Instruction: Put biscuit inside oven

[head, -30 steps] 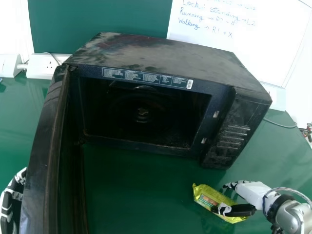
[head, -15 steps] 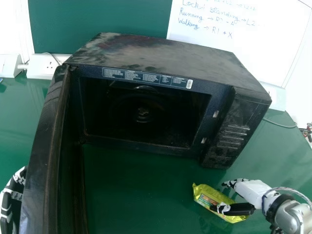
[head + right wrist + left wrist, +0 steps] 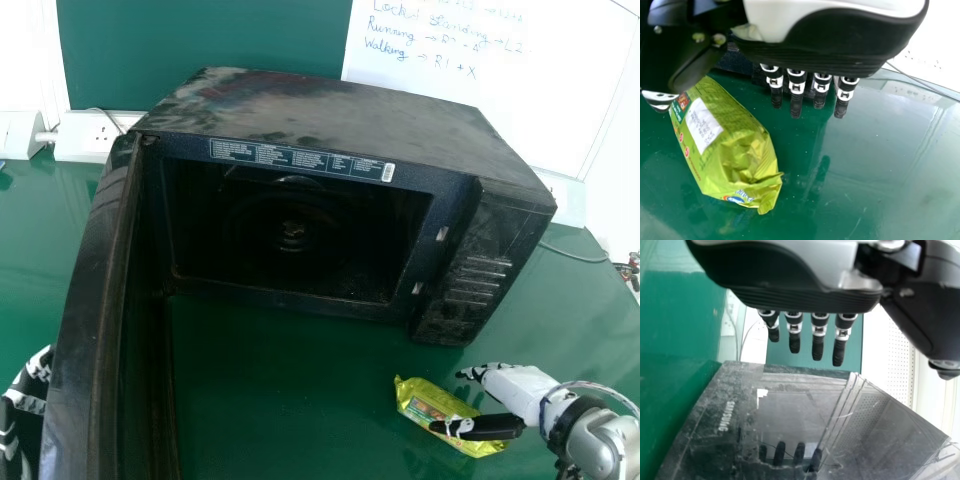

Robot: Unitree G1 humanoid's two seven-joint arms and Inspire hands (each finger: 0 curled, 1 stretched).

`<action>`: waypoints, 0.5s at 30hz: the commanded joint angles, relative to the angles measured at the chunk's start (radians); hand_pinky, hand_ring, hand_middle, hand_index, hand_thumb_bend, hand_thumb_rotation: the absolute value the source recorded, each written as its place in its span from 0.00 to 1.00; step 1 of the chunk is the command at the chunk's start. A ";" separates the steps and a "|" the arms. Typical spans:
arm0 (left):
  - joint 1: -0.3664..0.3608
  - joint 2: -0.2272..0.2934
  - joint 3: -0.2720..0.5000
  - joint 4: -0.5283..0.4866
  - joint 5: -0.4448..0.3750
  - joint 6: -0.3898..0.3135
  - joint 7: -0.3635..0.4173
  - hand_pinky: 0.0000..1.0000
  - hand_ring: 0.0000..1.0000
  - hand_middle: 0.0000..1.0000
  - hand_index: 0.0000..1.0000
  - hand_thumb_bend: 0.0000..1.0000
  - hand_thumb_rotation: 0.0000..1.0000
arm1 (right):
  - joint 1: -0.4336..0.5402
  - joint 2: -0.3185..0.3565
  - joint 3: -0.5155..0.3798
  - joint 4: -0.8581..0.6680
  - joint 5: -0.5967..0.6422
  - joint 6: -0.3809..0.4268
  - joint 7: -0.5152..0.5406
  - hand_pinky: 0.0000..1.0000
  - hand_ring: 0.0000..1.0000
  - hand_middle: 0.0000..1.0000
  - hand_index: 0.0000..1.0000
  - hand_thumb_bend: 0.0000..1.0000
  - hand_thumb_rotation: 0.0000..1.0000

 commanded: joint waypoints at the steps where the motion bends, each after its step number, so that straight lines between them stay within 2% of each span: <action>1: 0.008 -0.001 0.013 0.014 -0.003 -0.018 -0.011 0.95 0.79 0.88 0.89 0.89 0.83 | 0.007 -0.004 -0.012 -0.013 0.004 0.003 0.006 0.94 0.96 0.94 0.99 1.00 0.96; 4: 0.005 0.003 0.017 0.012 -0.010 -0.013 -0.012 0.96 0.78 0.88 0.89 0.89 0.83 | 0.015 0.006 -0.006 -0.012 -0.006 0.006 -0.006 0.94 0.96 0.94 0.99 1.00 0.96; 9: 0.000 0.007 0.025 0.018 0.002 -0.015 -0.009 0.89 0.77 0.87 0.87 0.91 0.84 | 0.028 0.022 0.016 -0.004 -0.039 -0.011 -0.048 0.96 0.97 0.95 1.00 1.00 0.94; 11: -0.005 0.004 0.026 0.023 0.006 -0.020 -0.010 0.92 0.79 0.89 0.88 0.92 0.85 | 0.030 0.024 0.024 -0.007 -0.041 -0.008 -0.043 0.95 0.97 0.95 1.00 1.00 0.94; 15: -0.015 -0.002 0.019 0.022 -0.004 -0.017 -0.015 0.91 0.81 0.90 0.89 0.92 0.86 | 0.032 0.023 0.040 -0.016 -0.067 0.000 -0.036 0.95 0.96 0.95 0.99 1.00 0.93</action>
